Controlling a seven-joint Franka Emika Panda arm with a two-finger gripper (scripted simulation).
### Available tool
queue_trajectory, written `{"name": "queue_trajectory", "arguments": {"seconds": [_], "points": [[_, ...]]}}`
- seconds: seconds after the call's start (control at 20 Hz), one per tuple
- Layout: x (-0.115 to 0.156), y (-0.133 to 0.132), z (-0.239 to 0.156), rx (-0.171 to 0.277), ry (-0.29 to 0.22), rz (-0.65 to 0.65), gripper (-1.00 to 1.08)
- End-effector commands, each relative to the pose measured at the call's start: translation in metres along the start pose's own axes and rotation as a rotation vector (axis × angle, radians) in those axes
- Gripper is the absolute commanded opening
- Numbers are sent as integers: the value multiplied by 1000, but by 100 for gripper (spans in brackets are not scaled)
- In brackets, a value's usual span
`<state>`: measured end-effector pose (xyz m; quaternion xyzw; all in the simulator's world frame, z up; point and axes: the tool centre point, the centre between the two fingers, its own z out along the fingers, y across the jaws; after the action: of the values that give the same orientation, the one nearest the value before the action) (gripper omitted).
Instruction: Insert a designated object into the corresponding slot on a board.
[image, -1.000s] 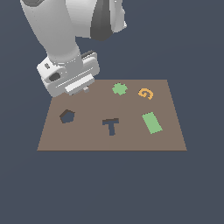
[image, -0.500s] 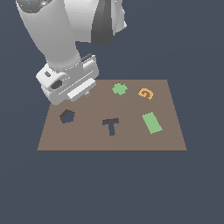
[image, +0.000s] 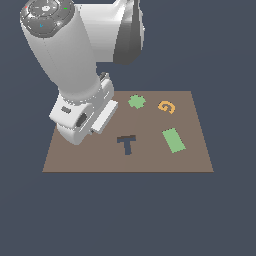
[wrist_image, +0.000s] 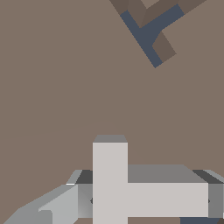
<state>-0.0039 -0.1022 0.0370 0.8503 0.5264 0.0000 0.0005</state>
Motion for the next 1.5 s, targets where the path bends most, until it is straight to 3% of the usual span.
{"name": "queue_trajectory", "arguments": {"seconds": [0.0,0.35,0.7,1.45], "points": [[20,10,-1,0,0,-106,-100],[71,23,-3,-1,0,-356,-100],[107,24,-4,0,1,-524,-100],[121,21,6,0,1,-591,-100]]}}
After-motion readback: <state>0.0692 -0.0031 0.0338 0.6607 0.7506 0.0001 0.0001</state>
